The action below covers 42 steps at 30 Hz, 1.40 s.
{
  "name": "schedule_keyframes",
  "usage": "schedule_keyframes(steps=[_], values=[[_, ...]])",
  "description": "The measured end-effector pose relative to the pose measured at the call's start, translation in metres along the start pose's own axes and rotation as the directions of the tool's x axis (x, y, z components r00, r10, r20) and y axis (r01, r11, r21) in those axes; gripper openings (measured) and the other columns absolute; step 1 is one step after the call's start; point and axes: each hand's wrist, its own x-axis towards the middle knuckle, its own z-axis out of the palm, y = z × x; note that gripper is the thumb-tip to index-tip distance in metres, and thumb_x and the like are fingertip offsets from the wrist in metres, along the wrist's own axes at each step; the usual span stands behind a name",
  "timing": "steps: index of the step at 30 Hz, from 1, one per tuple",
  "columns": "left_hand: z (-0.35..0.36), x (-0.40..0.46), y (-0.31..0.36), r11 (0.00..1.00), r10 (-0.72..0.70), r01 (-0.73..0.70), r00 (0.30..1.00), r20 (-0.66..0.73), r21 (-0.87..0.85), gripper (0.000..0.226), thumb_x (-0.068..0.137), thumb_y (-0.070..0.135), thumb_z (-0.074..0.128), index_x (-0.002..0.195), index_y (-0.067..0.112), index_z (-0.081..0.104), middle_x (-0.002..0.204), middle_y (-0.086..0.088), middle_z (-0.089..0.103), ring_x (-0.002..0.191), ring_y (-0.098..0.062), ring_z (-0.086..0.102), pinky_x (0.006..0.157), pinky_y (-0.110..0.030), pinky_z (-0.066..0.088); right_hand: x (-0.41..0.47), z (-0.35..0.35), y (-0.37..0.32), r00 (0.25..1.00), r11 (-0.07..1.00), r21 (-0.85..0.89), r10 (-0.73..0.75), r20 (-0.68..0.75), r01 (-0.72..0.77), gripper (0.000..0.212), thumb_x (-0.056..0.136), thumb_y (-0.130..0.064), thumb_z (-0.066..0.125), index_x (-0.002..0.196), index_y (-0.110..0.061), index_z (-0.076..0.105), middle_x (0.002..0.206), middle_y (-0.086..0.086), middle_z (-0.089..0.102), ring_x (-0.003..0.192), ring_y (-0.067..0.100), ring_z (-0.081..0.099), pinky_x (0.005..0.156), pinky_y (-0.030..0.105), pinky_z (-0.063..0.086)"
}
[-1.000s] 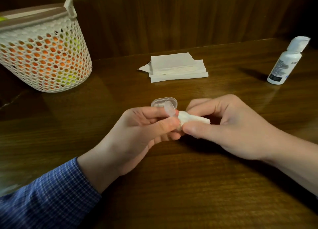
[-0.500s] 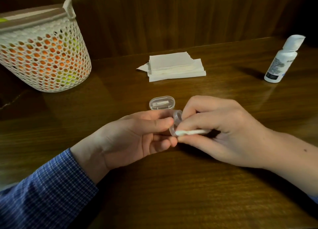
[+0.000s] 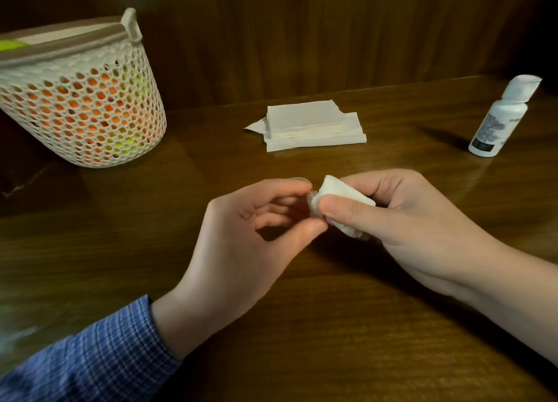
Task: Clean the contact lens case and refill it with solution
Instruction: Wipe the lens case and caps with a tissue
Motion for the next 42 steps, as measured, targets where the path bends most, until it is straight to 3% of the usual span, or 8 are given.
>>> schedule_keyframes(steps=[6,11,14,16,23,27,35,42], values=[[0.004,-0.002,0.001,0.991,0.113,-0.109,0.993,-0.046,0.079,0.042,0.08,0.017,0.082,0.119,0.01,0.072,0.112,0.008,0.075,0.1,0.0,0.073,0.078,-0.015,0.06,0.001,-0.001,0.002,0.996,0.989,0.129,0.069,0.052,-0.075,0.029,0.081,-0.04,0.073,0.089,-0.014,0.083,0.086,0.012,0.073,0.081,0.011,0.059,0.07,0.022,0.051],[-0.002,0.003,-0.004,0.972,-0.131,0.146,0.987,0.089,-0.184,0.036,0.08,0.019,0.078,0.116,0.017,0.075,0.105,0.004,0.079,0.097,-0.008,0.076,0.077,-0.02,0.061,0.001,-0.003,0.004,1.0,1.0,0.006,-0.022,0.016,0.022,0.024,0.086,-0.037,0.07,0.091,-0.017,0.083,0.087,0.011,0.075,0.081,0.012,0.064,0.072,0.019,0.051],[-0.008,0.012,-0.009,0.607,-0.384,0.571,0.819,0.426,-0.552,0.033,0.085,0.016,0.071,0.117,0.007,0.074,0.108,-0.01,0.078,0.096,-0.02,0.077,0.078,-0.026,0.061,-0.001,-0.009,0.006,0.971,0.94,-0.254,-0.24,-0.014,0.229,0.014,0.097,-0.023,0.067,0.097,-0.024,0.081,0.088,-0.003,0.073,0.085,0.011,0.066,0.074,0.017,0.051],[-0.01,0.014,-0.013,0.459,-0.366,0.653,0.756,0.542,-0.602,0.037,0.09,0.018,0.069,0.123,0.003,0.07,0.104,-0.013,0.074,0.092,-0.019,0.073,0.078,-0.026,0.06,-0.003,-0.009,0.007,0.906,0.802,-0.476,-0.422,-0.021,0.362,0.017,0.095,-0.018,0.069,0.106,-0.025,0.079,0.093,-0.009,0.072,0.092,0.016,0.068,0.075,0.019,0.053],[-0.012,0.013,-0.017,0.23,-0.245,0.755,0.655,0.715,-0.614,0.029,0.093,0.017,0.07,0.121,0.007,0.071,0.1,-0.008,0.07,0.092,-0.016,0.072,0.079,-0.022,0.059,-0.002,-0.008,0.013,0.714,0.459,-0.71,-0.694,0.09,0.535,0.017,0.091,-0.004,0.073,0.108,-0.006,0.078,0.093,0.01,0.068,0.084,0.019,0.063,0.069,0.03,0.052],[-0.013,0.015,-0.018,0.106,-0.201,0.802,0.596,0.778,-0.587,0.033,0.092,0.017,0.071,0.123,0.007,0.069,0.1,-0.009,0.069,0.091,-0.015,0.072,0.08,-0.021,0.06,-0.003,-0.009,0.012,0.708,0.386,-0.749,-0.69,0.153,0.538,0.014,0.09,-0.005,0.076,0.103,-0.007,0.08,0.094,0.009,0.068,0.087,0.02,0.062,0.073,0.029,0.05],[-0.014,0.013,-0.024,0.369,-0.28,0.741,0.664,0.693,-0.561,0.035,0.093,0.017,0.068,0.123,0.0,0.07,0.098,-0.011,0.071,0.091,-0.017,0.071,0.081,-0.027,0.058,-0.005,-0.005,0.009,0.893,0.63,-0.659,-0.422,0.153,0.411,0.02,0.091,-0.015,0.066,0.104,-0.018,0.081,0.095,-0.003,0.064,0.089,0.014,0.062,0.071,0.027,0.053],[-0.011,0.009,-0.015,0.881,-0.254,0.367,0.899,0.357,-0.298,0.038,0.079,0.02,0.077,0.116,0.013,0.076,0.107,-0.001,0.08,0.104,-0.015,0.075,0.088,-0.027,0.061,-0.009,-0.007,-0.001,0.998,0.912,-0.407,-0.036,0.054,0.055,0.017,0.086,-0.034,0.069,0.096,-0.037,0.082,0.094,-0.018,0.074,0.092,0.003,0.069,0.079,0.019,0.055]])
